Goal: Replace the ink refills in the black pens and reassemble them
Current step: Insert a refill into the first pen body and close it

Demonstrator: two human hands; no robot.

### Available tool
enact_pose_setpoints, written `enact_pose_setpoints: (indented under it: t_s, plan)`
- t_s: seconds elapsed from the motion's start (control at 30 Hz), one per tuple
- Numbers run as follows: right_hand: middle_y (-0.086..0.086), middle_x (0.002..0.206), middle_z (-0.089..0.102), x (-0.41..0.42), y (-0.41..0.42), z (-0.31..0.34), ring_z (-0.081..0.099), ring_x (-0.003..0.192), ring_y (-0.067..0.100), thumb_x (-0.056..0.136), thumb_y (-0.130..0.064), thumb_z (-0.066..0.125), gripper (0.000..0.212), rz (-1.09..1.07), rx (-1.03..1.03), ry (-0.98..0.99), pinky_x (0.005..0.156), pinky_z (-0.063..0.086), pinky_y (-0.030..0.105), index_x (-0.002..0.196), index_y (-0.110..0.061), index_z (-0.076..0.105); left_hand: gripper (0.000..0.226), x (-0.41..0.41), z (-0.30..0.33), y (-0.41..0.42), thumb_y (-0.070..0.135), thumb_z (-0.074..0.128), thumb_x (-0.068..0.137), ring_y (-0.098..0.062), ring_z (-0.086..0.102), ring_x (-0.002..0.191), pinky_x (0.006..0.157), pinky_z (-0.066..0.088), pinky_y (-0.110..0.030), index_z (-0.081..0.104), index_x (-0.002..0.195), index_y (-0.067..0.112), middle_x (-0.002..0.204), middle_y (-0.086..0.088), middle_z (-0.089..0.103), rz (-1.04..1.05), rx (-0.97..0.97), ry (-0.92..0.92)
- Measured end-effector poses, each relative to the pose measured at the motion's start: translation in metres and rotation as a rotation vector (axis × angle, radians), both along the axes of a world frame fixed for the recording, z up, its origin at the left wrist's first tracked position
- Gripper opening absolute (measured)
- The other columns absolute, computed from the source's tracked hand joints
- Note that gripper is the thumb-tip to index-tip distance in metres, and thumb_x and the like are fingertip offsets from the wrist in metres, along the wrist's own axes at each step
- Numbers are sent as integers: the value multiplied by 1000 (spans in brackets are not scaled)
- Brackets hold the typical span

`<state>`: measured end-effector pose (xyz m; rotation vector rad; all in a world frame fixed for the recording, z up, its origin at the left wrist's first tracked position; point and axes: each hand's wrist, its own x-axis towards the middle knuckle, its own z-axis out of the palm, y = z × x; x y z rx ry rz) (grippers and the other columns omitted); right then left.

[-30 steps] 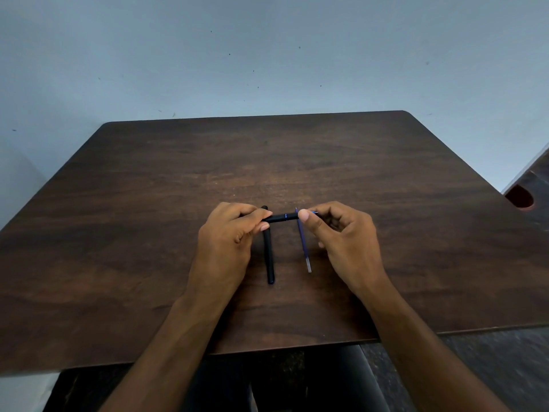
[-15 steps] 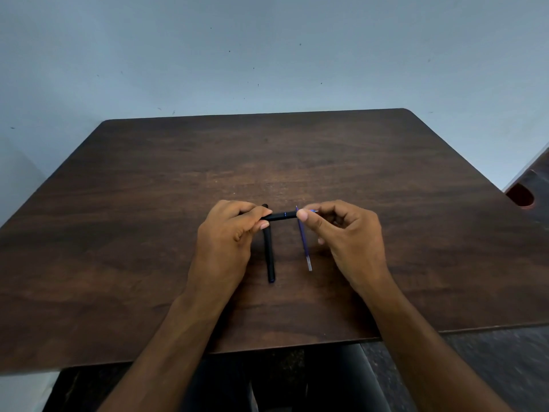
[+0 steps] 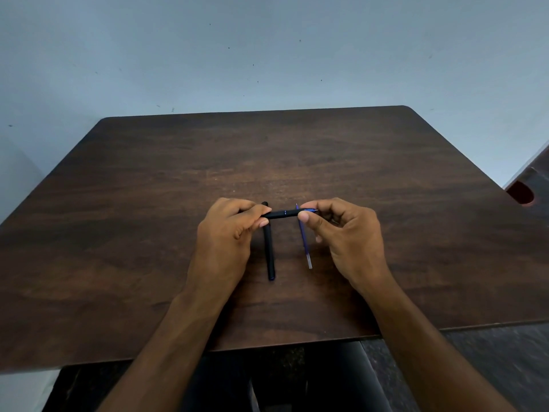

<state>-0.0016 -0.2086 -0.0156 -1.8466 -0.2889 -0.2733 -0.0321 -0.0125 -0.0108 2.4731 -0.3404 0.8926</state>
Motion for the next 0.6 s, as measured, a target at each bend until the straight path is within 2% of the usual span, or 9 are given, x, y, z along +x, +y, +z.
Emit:
enact_pose_setpoints:
  t_s: [0.13,0.27,0.4,0.5,0.6]
  plan:
    - [-4,95,76,0,-1,2,71,79,4,85,-18,78,21,32,56,10,70,58,21,106,-15,77,19,0,1,-1,2,73,85,-24,63,85,72,47,-28,77,103,5,92,-6,73,8,-2,5]
    - [-10,88,75,-1,-2,2,66,69,-3,86,-26,76,19,23,13,-17,67,55,15,104,-21,77,19,0,2,-3,2,74,83,-25,63,84,73,42,-22,77,102,5,91,-6,73,14,-12,19]
    - [-3,74,74,-3,-2,3,61,57,5,81,-38,72,21,-7,1,-22,58,58,25,98,-27,76,19,-1,3,-2,4,75,82,-25,64,84,73,46,-24,78,101,6,91,-6,73,23,2,32]
    - [-7,67,70,-3,-1,3,59,53,4,79,-39,73,22,-14,32,-8,56,58,26,96,-27,77,19,-2,3,-2,5,76,82,-23,64,85,74,46,-22,78,101,7,91,-5,73,36,3,38]
    - [-7,76,75,-1,-1,1,62,57,1,81,-33,77,20,-14,45,-7,57,55,18,98,-23,79,18,-1,2,-2,6,74,83,-22,63,86,77,41,-18,78,101,7,92,-4,73,28,-24,32]
